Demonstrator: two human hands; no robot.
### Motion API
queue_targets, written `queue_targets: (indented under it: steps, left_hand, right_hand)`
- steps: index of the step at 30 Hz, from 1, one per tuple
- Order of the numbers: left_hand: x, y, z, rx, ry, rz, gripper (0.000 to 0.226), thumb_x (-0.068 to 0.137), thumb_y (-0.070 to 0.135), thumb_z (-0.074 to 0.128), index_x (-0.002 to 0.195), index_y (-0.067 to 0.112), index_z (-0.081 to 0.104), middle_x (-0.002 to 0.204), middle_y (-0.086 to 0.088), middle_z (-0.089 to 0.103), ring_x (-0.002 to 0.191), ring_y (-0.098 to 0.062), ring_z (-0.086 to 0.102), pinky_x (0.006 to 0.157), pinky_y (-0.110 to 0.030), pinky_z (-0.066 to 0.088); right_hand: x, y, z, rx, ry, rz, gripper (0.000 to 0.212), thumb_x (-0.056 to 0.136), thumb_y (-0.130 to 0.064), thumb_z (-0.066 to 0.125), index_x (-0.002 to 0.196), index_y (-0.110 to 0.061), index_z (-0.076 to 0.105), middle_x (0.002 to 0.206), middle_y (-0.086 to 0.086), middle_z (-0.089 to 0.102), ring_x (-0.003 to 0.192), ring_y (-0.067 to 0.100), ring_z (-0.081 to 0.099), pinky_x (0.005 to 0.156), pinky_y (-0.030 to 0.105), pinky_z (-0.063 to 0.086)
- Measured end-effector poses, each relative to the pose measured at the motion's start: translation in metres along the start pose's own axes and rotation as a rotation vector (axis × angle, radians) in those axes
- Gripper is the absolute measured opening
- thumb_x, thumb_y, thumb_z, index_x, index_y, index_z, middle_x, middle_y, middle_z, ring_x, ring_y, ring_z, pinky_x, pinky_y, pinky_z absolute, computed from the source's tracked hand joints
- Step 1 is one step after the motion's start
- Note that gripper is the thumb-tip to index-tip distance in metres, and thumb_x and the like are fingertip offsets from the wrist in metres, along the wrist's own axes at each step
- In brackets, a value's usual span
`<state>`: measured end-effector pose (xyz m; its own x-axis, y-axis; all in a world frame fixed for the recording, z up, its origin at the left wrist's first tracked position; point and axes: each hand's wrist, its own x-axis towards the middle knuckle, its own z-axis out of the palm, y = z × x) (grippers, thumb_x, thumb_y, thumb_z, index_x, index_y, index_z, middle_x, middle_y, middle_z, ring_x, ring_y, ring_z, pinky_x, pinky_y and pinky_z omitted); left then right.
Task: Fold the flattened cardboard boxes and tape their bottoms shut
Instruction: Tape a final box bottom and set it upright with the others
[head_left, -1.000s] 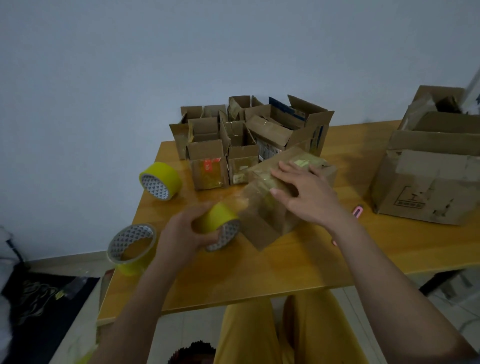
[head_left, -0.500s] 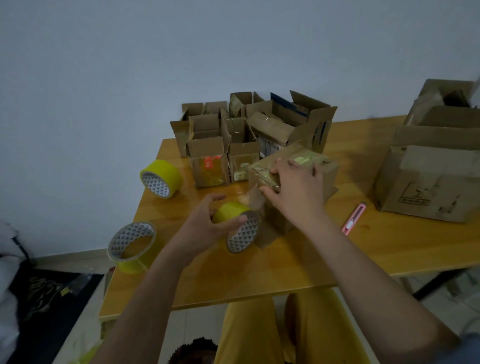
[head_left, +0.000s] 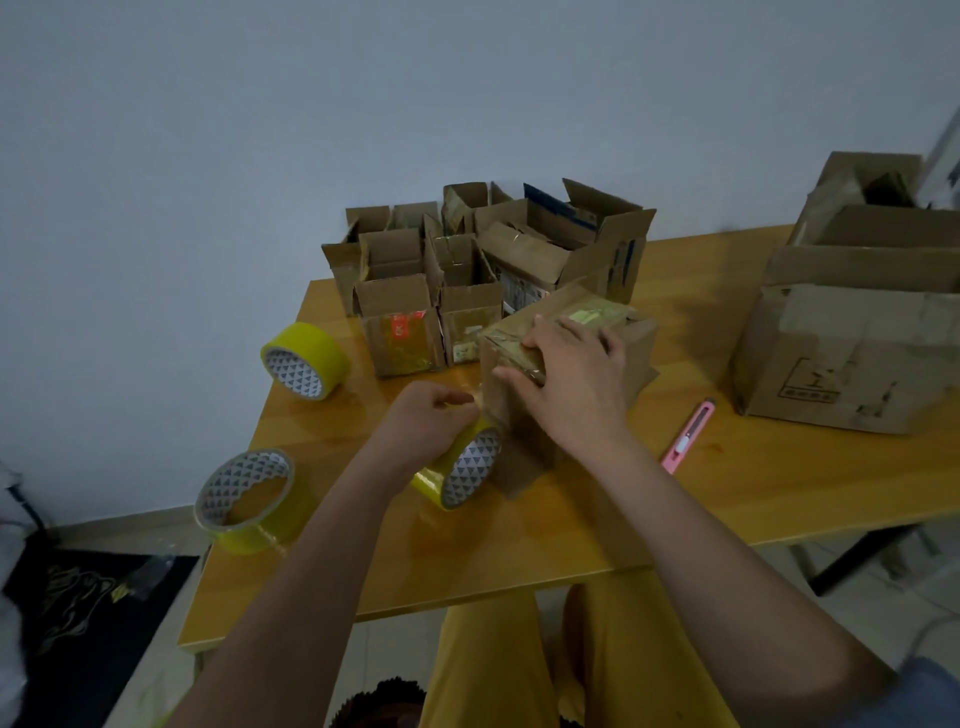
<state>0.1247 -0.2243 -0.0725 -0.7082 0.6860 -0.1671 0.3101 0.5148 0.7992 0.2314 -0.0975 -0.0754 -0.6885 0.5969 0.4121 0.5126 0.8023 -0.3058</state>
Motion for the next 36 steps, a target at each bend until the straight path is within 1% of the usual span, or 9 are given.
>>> queue_targets:
  steps: [4,7,10,13,20,23,26,29,36]
  left_hand:
    - [-0.001,0.006,0.006,-0.052,0.025,-0.037,0.021,0.096,0.030,0.058,0.107,0.013,0.066,0.087,0.003,0.060,0.074,-0.008,0.055,0.055,-0.020,0.040]
    - [0.000,0.010,0.009,-0.072,0.052,-0.067,0.021,0.095,0.032,0.060,0.084,0.014,0.064,0.078,0.004,0.056,0.069,-0.007,0.050,0.055,-0.021,0.038]
    - [0.001,0.012,0.011,-0.068,0.107,-0.091,0.025,0.095,0.029,0.059,0.091,0.007,0.071,0.073,-0.002,0.056,0.061,-0.011,0.048,0.052,-0.022,0.039]
    - [0.003,0.013,0.012,-0.079,0.152,-0.094,0.018,0.093,0.022,0.062,0.093,0.008,0.072,0.071,-0.001,0.056,0.058,-0.012,0.048,0.050,-0.023,0.040]
    - [0.003,0.010,0.010,-0.151,0.192,-0.087,0.012,0.088,0.022,0.071,0.087,0.010,0.073,0.078,-0.005,0.064,0.066,-0.020,0.059,0.065,-0.037,0.055]
    - [0.003,0.007,0.007,-0.139,0.195,-0.064,0.013,0.088,0.022,0.071,0.087,0.009,0.074,0.076,-0.010,0.066,0.060,-0.022,0.055,0.058,-0.034,0.049]
    - [0.003,0.006,0.006,-0.121,0.193,-0.047,0.014,0.088,0.022,0.071,0.085,0.009,0.074,0.074,-0.011,0.066,0.060,-0.024,0.055,0.060,-0.038,0.052]
    - [0.003,0.005,0.008,-0.127,0.185,-0.036,0.013,0.089,0.020,0.070,0.084,0.008,0.073,0.074,-0.011,0.064,0.061,-0.024,0.055,0.058,-0.038,0.052]
    - [0.005,0.000,0.013,-0.148,0.208,-0.009,0.009,0.088,0.021,0.071,0.083,0.014,0.074,0.082,-0.003,0.067,0.072,-0.014,0.058,0.060,-0.028,0.047]
  right_hand:
    - [-0.018,0.020,-0.013,0.482,0.252,-0.069,0.034,0.100,-0.031,0.049,0.131,-0.018,0.058,0.137,-0.010,0.049,0.134,0.007,0.035,0.114,0.034,0.023]
    - [-0.040,0.058,-0.029,0.384,0.524,0.174,0.022,0.097,-0.013,0.051,0.110,-0.010,0.068,0.103,-0.006,0.054,0.105,0.012,0.049,0.085,0.017,0.034]
    - [-0.053,0.116,-0.030,0.034,0.115,0.435,0.032,0.089,-0.009,0.061,0.119,-0.018,0.069,0.097,0.001,0.044,0.097,0.028,0.054,0.078,0.030,0.043]
    - [-0.067,0.138,-0.021,-0.102,-0.207,0.364,0.025,0.093,-0.018,0.059,0.113,-0.024,0.072,0.099,0.005,0.044,0.099,0.030,0.051,0.083,0.036,0.047]
    - [-0.076,0.130,-0.024,-0.259,-0.107,0.048,0.014,0.088,-0.024,0.065,0.101,-0.024,0.071,0.088,-0.006,0.050,0.085,0.015,0.052,0.058,0.027,0.043]
    - [-0.086,0.124,-0.023,0.008,0.101,0.017,0.005,0.089,-0.027,0.062,0.089,-0.025,0.057,0.081,-0.008,0.054,0.069,0.012,0.054,0.053,0.031,0.049]
    - [-0.093,0.099,-0.028,0.702,0.332,0.043,0.014,0.092,-0.019,0.062,0.086,-0.029,0.056,0.074,-0.002,0.059,0.063,0.015,0.056,0.054,0.026,0.048]
    - [-0.094,0.062,-0.034,1.146,0.341,0.097,0.007,0.087,-0.012,0.068,0.088,-0.016,0.062,0.070,0.002,0.064,0.061,0.021,0.059,0.054,0.027,0.049]
    - [-0.084,0.026,-0.006,1.250,0.134,0.019,0.003,0.091,-0.003,0.063,0.089,-0.002,0.061,0.078,0.014,0.072,0.068,0.029,0.070,0.063,0.036,0.059]
